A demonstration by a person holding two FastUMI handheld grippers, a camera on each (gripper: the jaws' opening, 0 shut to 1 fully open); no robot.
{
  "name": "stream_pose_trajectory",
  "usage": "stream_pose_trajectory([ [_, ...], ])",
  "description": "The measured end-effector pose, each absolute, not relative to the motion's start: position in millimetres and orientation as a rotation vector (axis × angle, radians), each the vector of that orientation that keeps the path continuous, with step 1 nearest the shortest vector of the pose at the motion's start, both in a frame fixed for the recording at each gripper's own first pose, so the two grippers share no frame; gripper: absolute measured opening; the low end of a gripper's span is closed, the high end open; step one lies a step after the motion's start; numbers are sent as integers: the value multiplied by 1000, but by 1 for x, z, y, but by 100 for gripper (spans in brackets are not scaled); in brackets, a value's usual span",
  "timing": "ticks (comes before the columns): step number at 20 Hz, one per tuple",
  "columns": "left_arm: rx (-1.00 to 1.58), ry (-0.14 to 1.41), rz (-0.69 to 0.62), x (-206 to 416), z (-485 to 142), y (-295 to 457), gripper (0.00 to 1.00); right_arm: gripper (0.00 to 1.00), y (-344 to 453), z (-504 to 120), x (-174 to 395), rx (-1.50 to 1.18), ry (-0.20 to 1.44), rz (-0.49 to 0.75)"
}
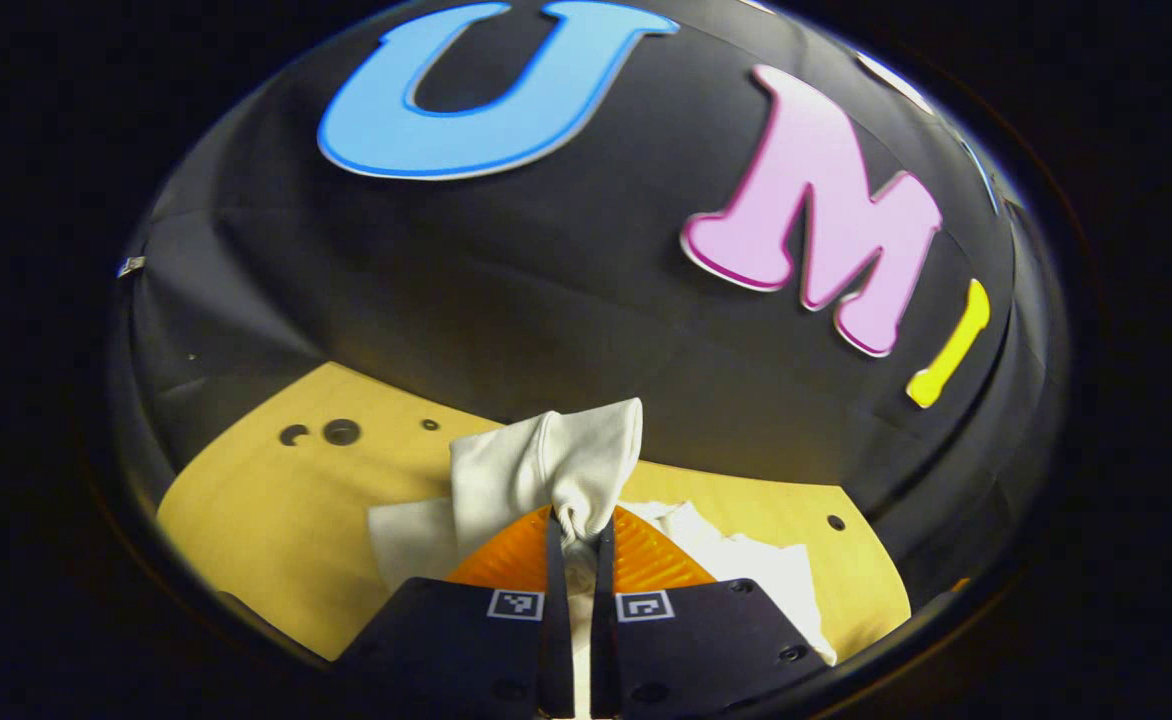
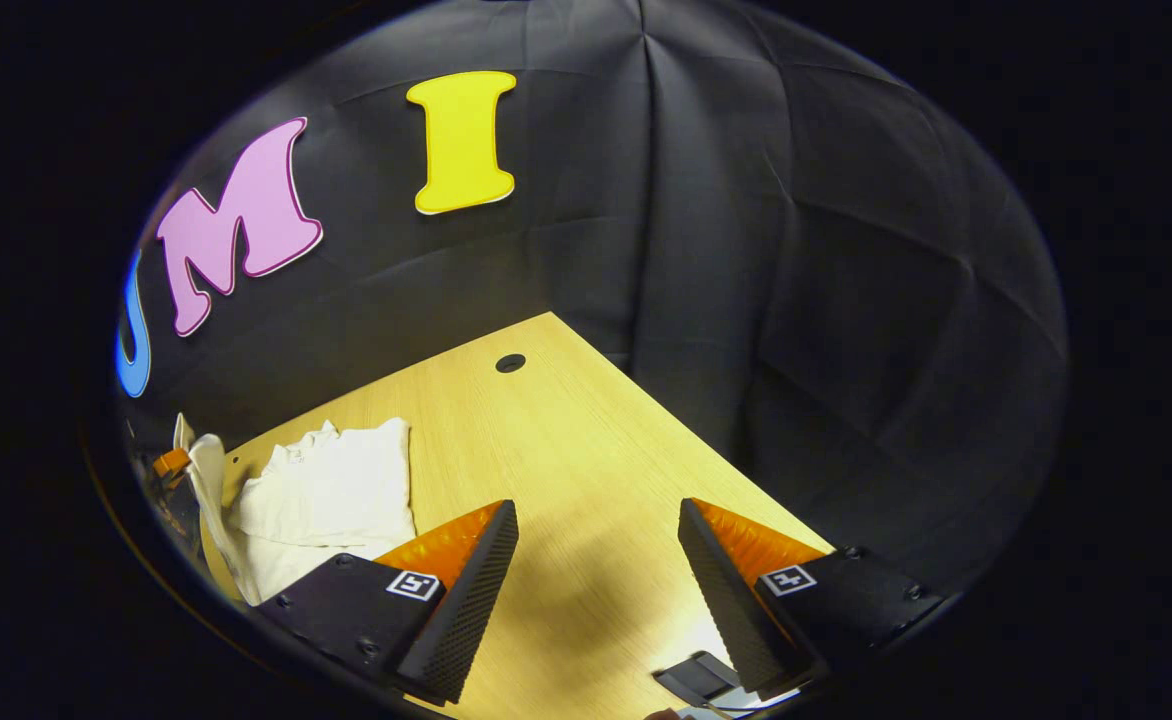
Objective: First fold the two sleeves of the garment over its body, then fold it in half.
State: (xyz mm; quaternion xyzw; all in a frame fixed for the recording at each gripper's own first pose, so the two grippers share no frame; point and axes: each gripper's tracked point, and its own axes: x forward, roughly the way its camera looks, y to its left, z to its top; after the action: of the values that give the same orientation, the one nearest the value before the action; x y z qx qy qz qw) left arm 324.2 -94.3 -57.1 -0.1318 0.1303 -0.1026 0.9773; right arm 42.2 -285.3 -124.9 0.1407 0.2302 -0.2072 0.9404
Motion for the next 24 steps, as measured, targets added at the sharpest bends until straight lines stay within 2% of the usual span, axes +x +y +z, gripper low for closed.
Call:
stream_pose_trajectory([
  [7, -216, 324, -343, 327, -87, -220, 12, 99, -279, -134, 44, 301, 480, -433],
  [10, -198, 362, -362, 325, -107, -260, 12, 99, -273, -142, 44, 319, 499, -428],
  [12, -179, 403, -378, 324, -124, -284, 17, 99, -268, -146, 45, 320, 506, -421],
  [13, -177, 422, -398, 320, -130, -295, 23, 99, -265, -147, 45, 319, 509, -417],
  [16, -156, 428, -456, 305, -133, -318, 51, 99, -257, -152, 44, 324, 522, -397],
  [17, -137, 415, -473, 299, -130, -319, 46, 99, -254, -154, 44, 330, 525, -391],
  [18, -117, 400, -499, 292, -127, -321, 59, 99, -250, -158, 44, 338, 530, -387],
  [19, -93, 386, -514, 285, -125, -317, 62, 99, -246, -161, 46, 347, 536, -379],
  [20, -69, 379, -517, 280, -126, -309, 72, 99, -240, -165, 46, 356, 541, -372],
  [21, -50, 375, -518, 272, -126, -300, 100, 99, -234, -168, 48, 362, 549, -361],
  [22, -36, 372, -514, 266, -128, -288, 97, 99, -227, -172, 49, 365, 556, -349],
  [24, 0, 371, -494, 248, -133, -254, 98, 99, -208, -177, 57, 364, 570, -311],
])
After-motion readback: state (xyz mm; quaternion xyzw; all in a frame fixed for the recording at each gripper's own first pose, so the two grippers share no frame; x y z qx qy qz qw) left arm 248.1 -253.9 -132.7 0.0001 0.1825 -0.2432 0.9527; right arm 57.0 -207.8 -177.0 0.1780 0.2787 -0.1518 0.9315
